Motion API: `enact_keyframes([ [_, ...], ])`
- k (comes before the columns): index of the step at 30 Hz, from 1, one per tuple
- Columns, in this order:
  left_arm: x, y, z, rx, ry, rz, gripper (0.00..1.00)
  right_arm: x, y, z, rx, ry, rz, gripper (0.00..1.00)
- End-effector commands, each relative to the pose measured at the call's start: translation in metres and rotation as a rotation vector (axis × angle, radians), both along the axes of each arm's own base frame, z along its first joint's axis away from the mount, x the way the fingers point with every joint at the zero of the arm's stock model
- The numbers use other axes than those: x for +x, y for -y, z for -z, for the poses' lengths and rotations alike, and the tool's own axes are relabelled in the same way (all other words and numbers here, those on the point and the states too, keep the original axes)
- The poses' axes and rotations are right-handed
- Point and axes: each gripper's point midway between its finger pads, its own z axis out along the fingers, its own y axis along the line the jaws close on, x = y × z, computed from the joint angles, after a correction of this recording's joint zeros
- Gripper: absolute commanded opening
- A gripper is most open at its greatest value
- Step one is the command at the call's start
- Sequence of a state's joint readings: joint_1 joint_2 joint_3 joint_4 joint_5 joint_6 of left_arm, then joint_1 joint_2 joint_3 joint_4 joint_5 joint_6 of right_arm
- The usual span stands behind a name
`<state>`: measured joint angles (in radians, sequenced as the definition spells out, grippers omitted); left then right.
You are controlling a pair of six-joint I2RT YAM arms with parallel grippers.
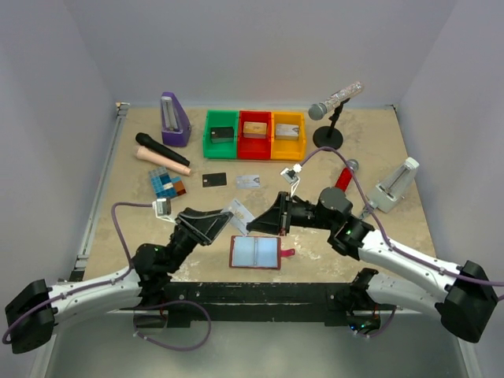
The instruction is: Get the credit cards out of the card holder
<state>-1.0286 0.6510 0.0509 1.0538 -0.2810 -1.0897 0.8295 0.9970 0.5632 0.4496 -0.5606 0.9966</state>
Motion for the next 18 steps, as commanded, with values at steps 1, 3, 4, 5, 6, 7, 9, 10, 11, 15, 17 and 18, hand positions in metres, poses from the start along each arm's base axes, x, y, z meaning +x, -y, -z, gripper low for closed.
enact_keyframes([
  [1, -0.015, -0.002, 0.011, 0.090, 0.060, 0.052, 0.72, -0.030, 0.014, -0.037, -0.030, 0.125, -0.157, 0.00],
  [3, -0.017, -0.003, 0.016, 0.151, 0.055, 0.071, 0.76, -0.038, 0.022, -0.038, -0.073, 0.135, -0.204, 0.00],
  [4, -0.018, -0.005, 0.015, 0.176, 0.060, 0.076, 0.79, -0.043, 0.025, -0.037, -0.094, 0.136, -0.232, 0.00],
  [5, -0.020, -0.006, 0.016, 0.204, 0.068, 0.086, 0.79, -0.049, 0.029, -0.035, -0.123, 0.131, -0.264, 0.00],
  [6, -0.023, -0.007, 0.014, 0.218, 0.085, 0.103, 0.79, -0.052, 0.031, -0.033, -0.147, 0.133, -0.282, 0.00],
  [7, -0.029, -0.006, 0.011, 0.232, 0.113, 0.132, 0.79, -0.055, 0.033, -0.031, -0.166, 0.130, -0.299, 0.00],
  [9, -0.038, -0.002, 0.005, 0.264, 0.158, 0.178, 0.79, -0.062, 0.038, -0.027, -0.191, 0.127, -0.342, 0.00],
  [10, -0.042, 0.001, -0.001, 0.291, 0.183, 0.202, 0.79, -0.063, 0.038, -0.027, -0.204, 0.138, -0.352, 0.00],
  [11, -0.046, 0.004, -0.004, 0.307, 0.194, 0.227, 0.78, -0.064, 0.040, -0.025, -0.217, 0.131, -0.361, 0.00],
  [15, -0.056, 0.010, -0.021, 0.304, 0.250, 0.282, 0.77, -0.066, 0.041, -0.018, -0.250, 0.109, -0.379, 0.00],
  [17, -0.059, 0.011, -0.025, 0.300, 0.264, 0.295, 0.76, -0.066, 0.041, -0.017, -0.247, 0.109, -0.383, 0.00],
  [18, -0.060, 0.012, -0.026, 0.301, 0.273, 0.305, 0.74, -0.067, 0.041, -0.017, -0.243, 0.106, -0.385, 0.00],
])
